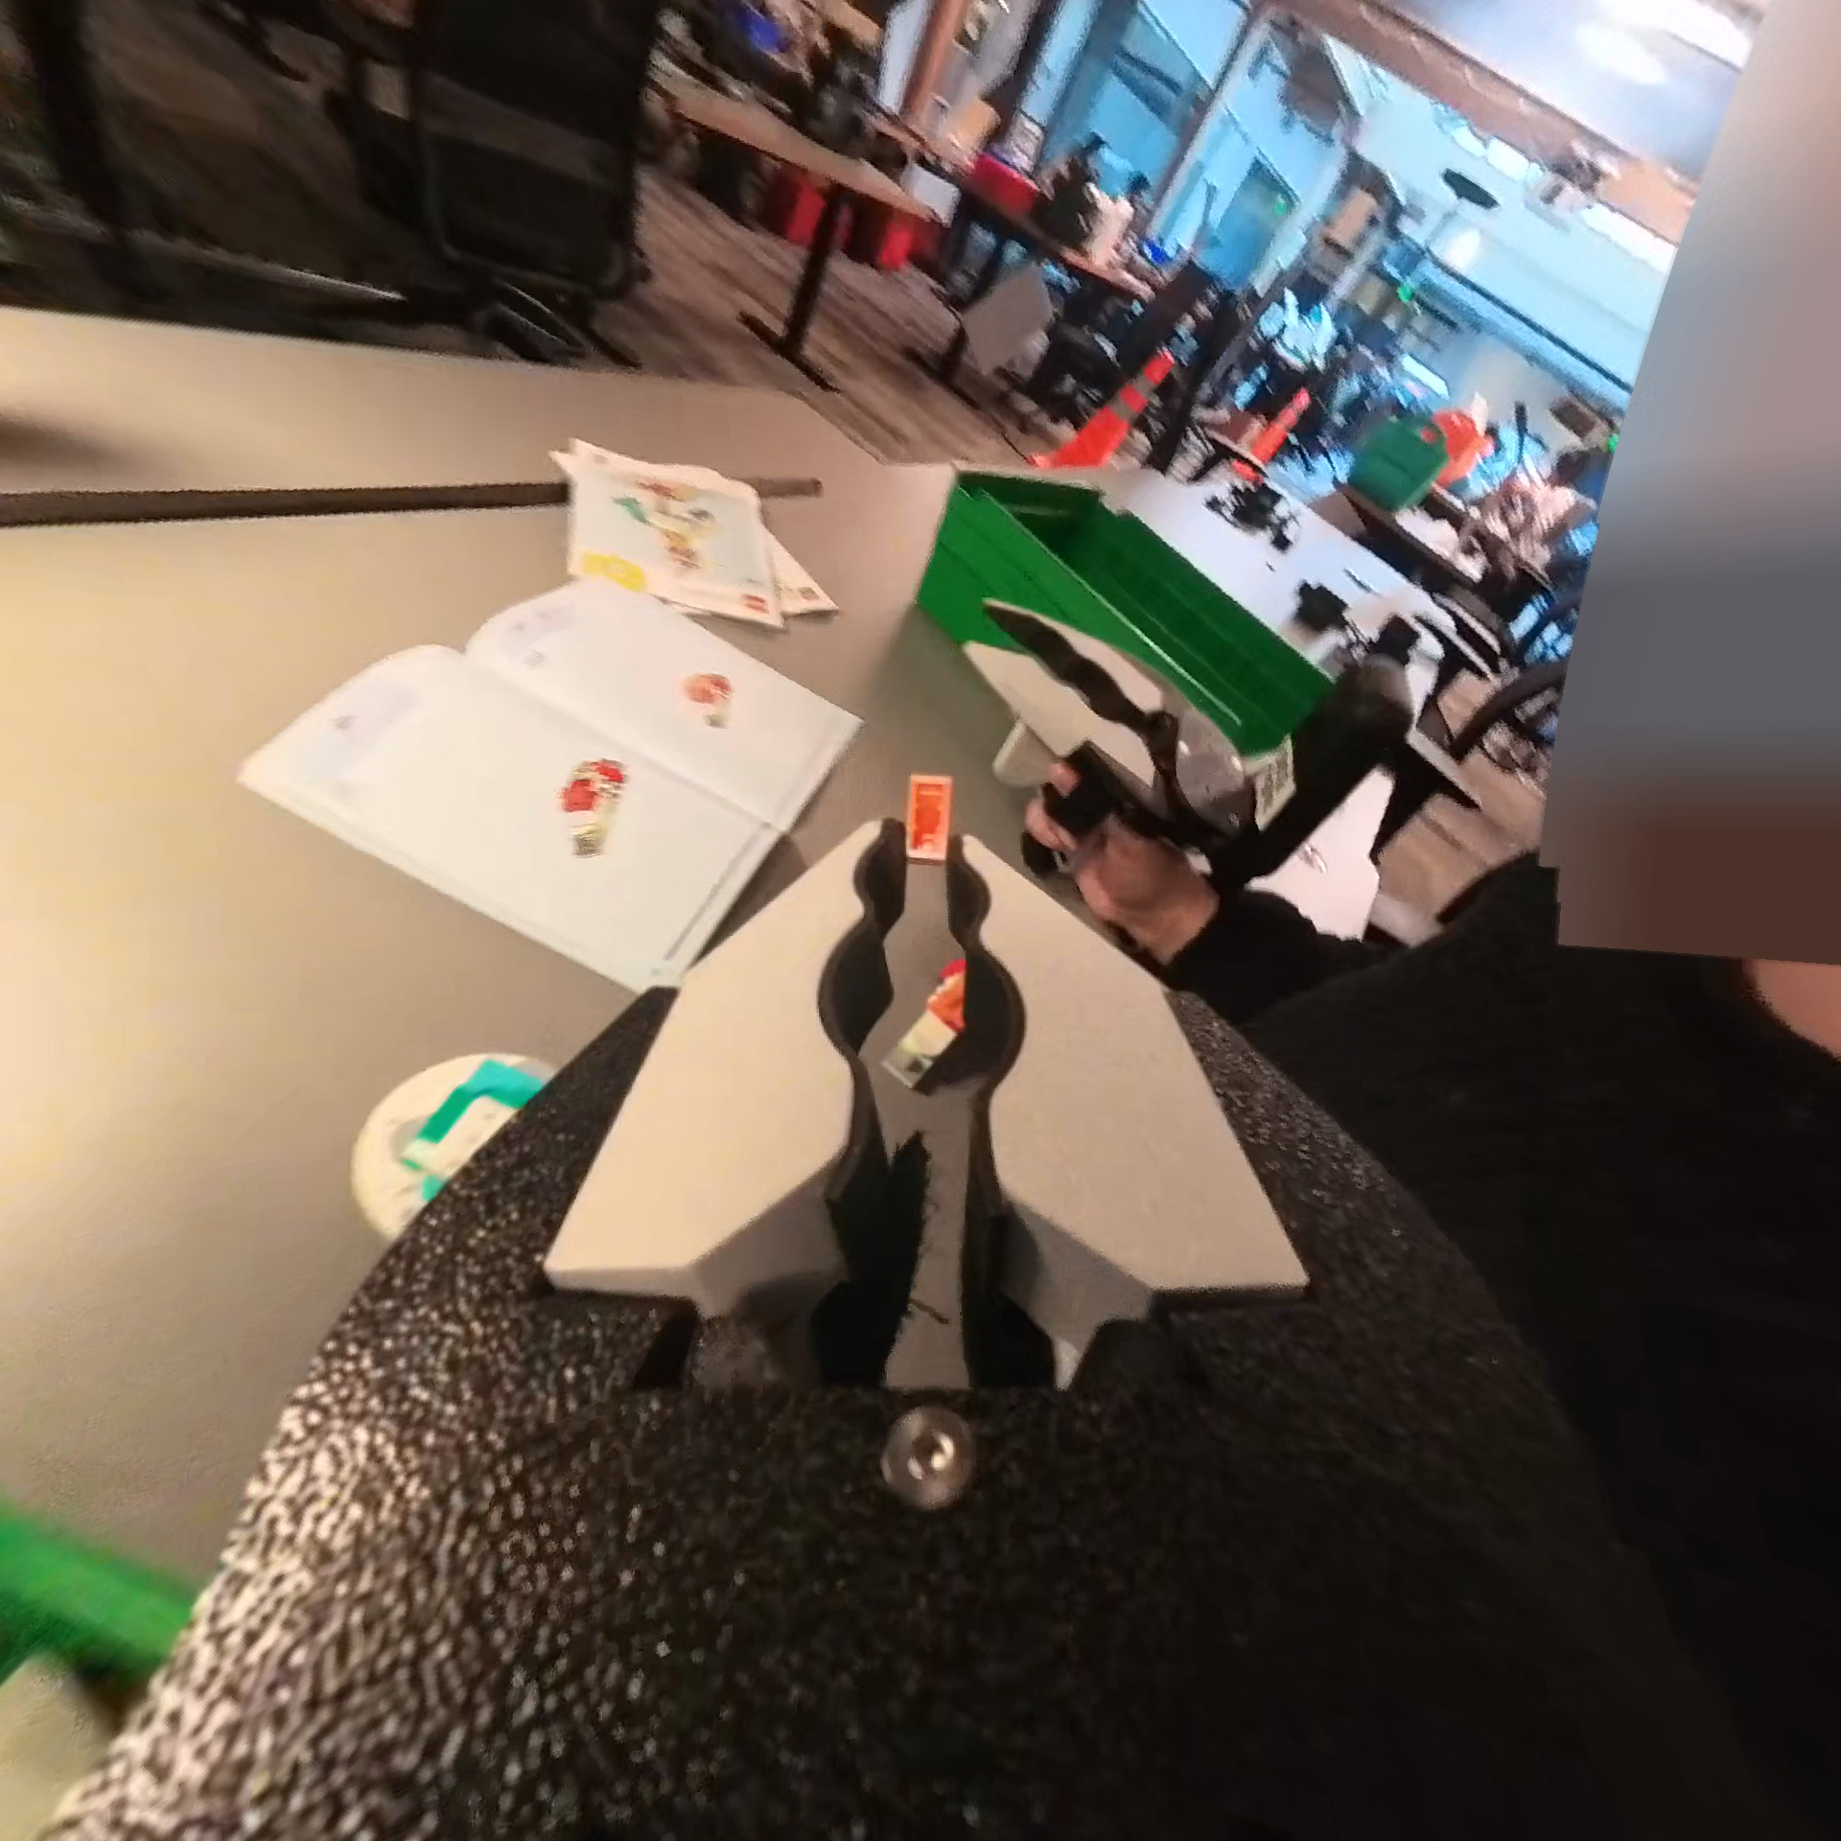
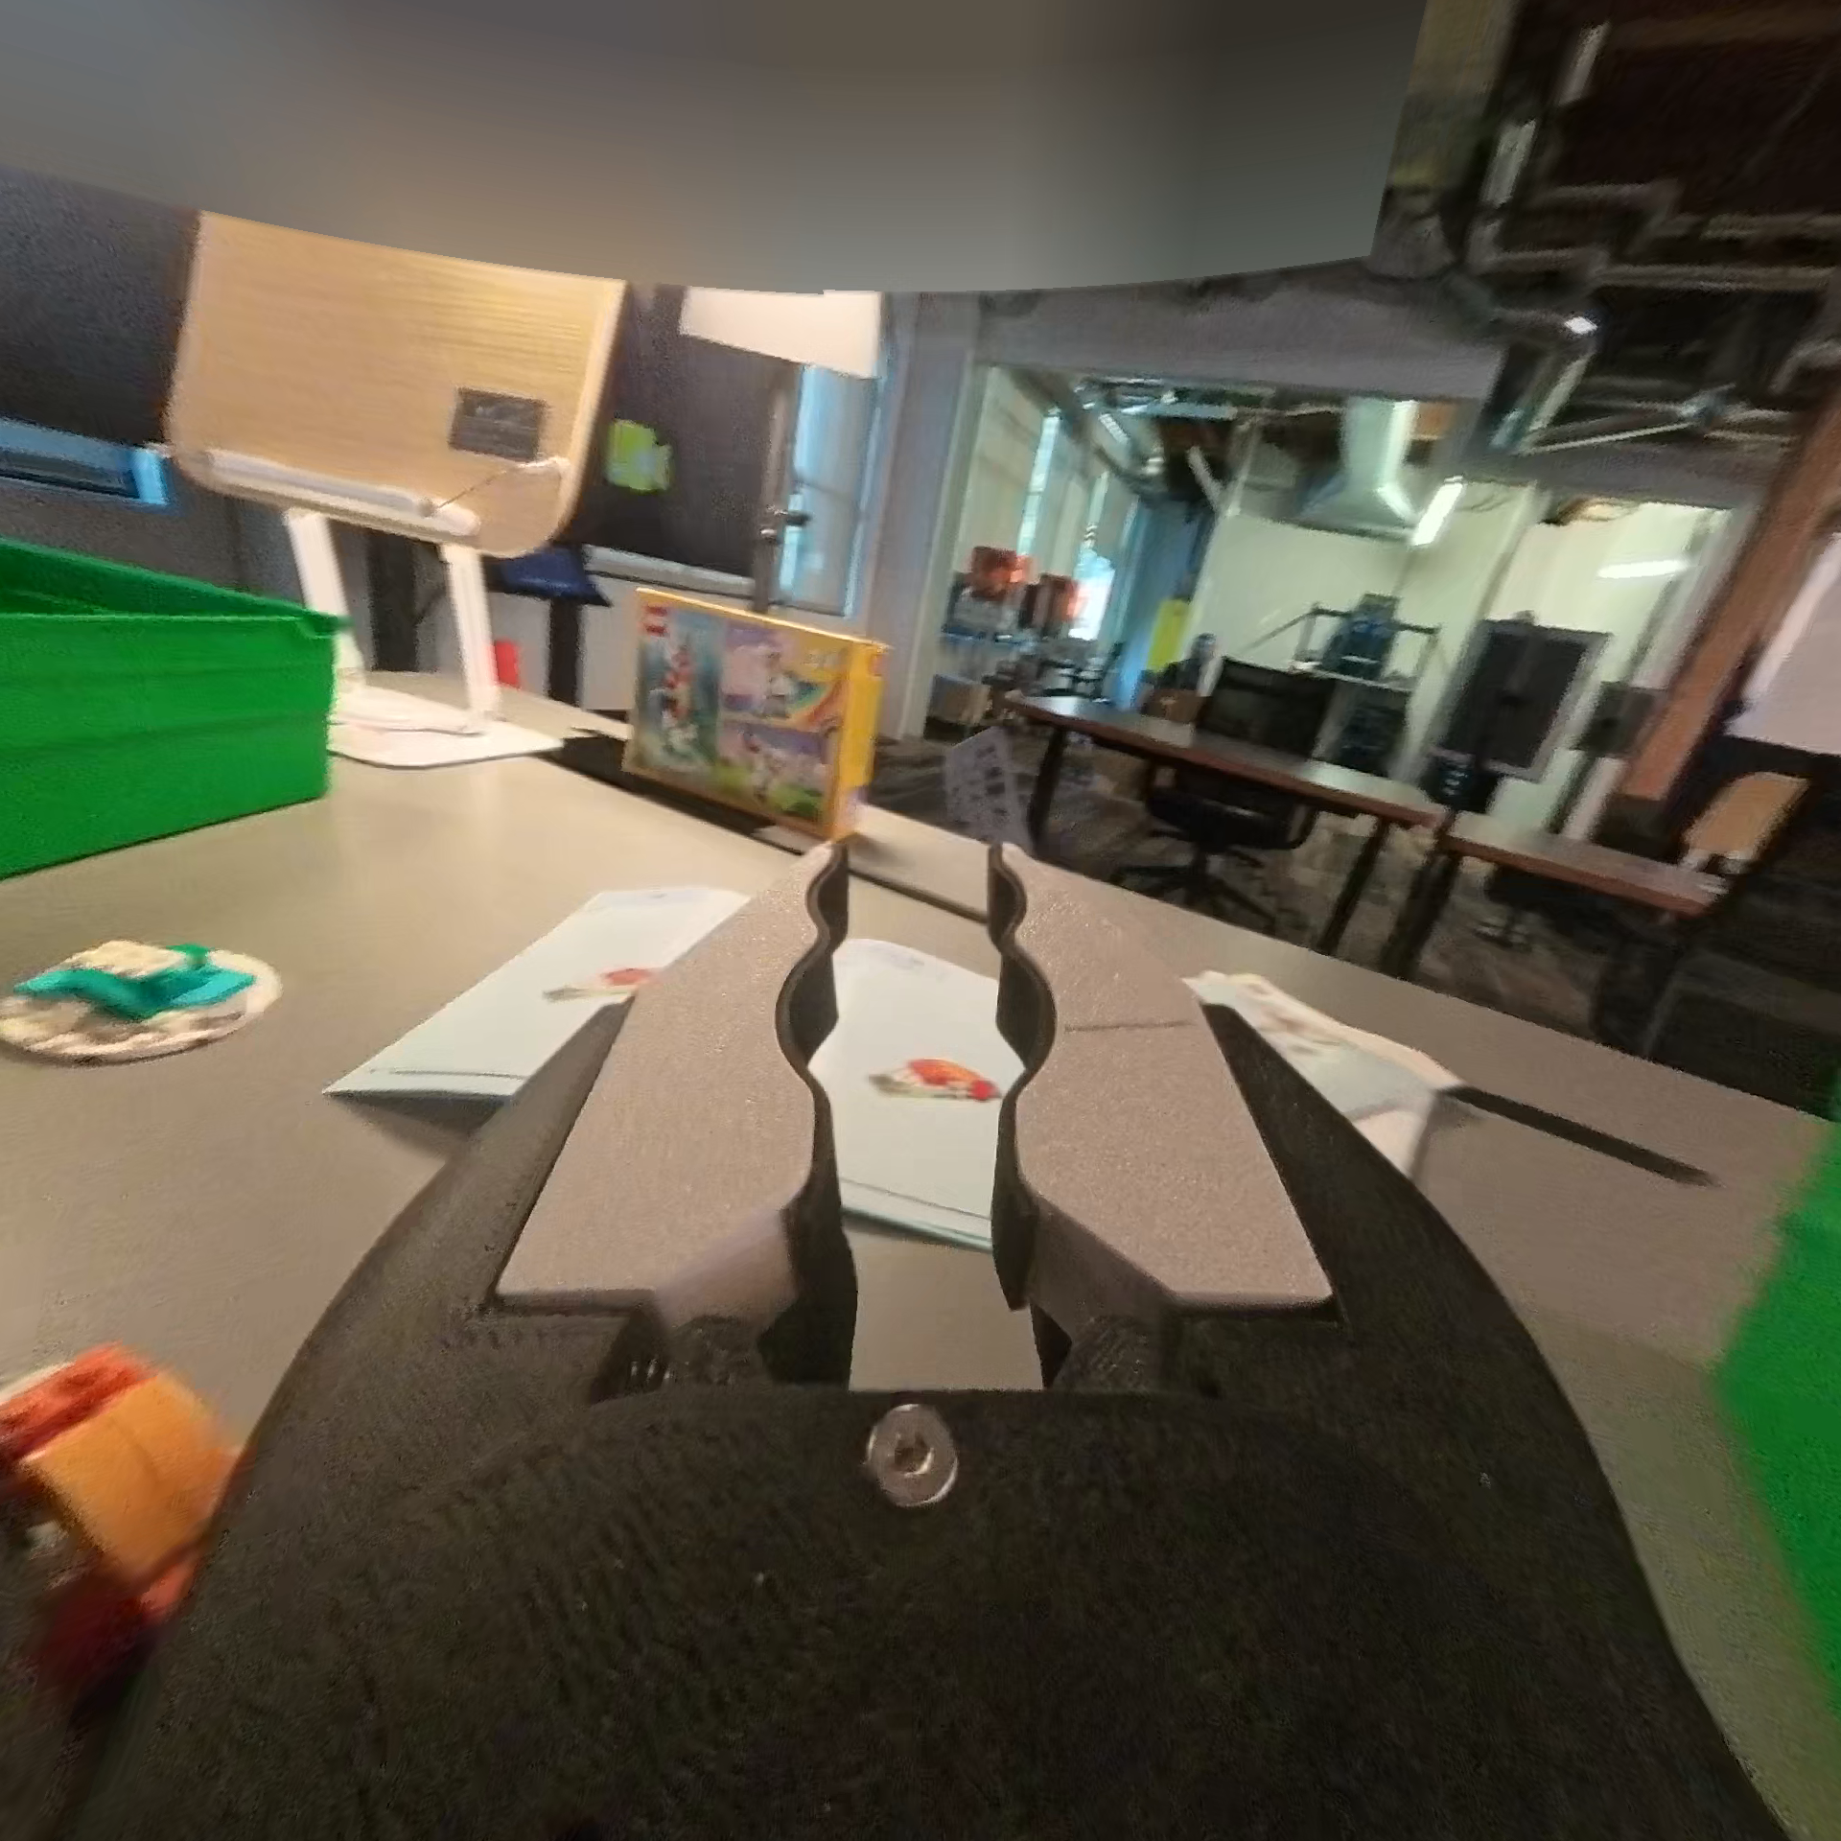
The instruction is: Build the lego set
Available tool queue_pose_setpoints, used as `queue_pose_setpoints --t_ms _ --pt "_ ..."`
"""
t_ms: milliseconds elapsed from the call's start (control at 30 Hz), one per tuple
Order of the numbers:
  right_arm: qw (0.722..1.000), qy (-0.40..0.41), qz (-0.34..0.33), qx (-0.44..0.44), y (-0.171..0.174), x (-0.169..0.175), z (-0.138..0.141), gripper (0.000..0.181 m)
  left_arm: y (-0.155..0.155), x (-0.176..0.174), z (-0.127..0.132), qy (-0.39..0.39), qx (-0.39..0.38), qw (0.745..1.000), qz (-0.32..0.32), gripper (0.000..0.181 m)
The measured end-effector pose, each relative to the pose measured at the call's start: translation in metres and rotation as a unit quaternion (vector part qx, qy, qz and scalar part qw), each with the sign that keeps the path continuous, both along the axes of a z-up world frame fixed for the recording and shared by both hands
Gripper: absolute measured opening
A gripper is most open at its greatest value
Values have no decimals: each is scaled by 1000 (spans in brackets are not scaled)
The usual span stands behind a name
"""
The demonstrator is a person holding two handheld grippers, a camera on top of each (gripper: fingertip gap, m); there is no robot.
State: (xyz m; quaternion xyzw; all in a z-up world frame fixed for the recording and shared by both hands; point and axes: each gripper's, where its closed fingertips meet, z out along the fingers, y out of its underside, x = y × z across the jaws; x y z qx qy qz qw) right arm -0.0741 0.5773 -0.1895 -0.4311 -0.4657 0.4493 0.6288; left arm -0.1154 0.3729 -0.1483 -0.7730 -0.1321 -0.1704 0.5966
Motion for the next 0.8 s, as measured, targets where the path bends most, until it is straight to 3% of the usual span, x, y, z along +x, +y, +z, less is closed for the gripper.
queue_pose_setpoints --t_ms 100,200,333,433,533,600,667,733,800 --pt "993 7 111 -29 -38 -2 6 26 28 27 -21 8 -10 999 -52 6" --pt "980 12 190 -52 -67 3 13 27 48 42 -23 -15 30 996 -77 6" --pt "977 1 213 -15 -86 5 10 27 53 38 -28 4 52 997 -51 6" --pt "969 -1 243 -36 -94 7 11 26 52 30 -26 -9 73 997 -26 6" --pt "976 10 216 -27 -85 7 13 25 45 24 -20 9 72 997 -9 6" --pt "986 26 163 1 -68 8 15 23 29 10 -13 75 47 996 20 6" --pt "994 33 96 36 -46 9 15 21 -1 -24 -3 180 -8 979 94 6" --pt "997 39 40 55 -27 11 17 20 -51 -75 7 277 -99 935 200 6" --pt "997 48 6 59 -14 14 18 19 -108 -114 3 299 -209 890 275 5"
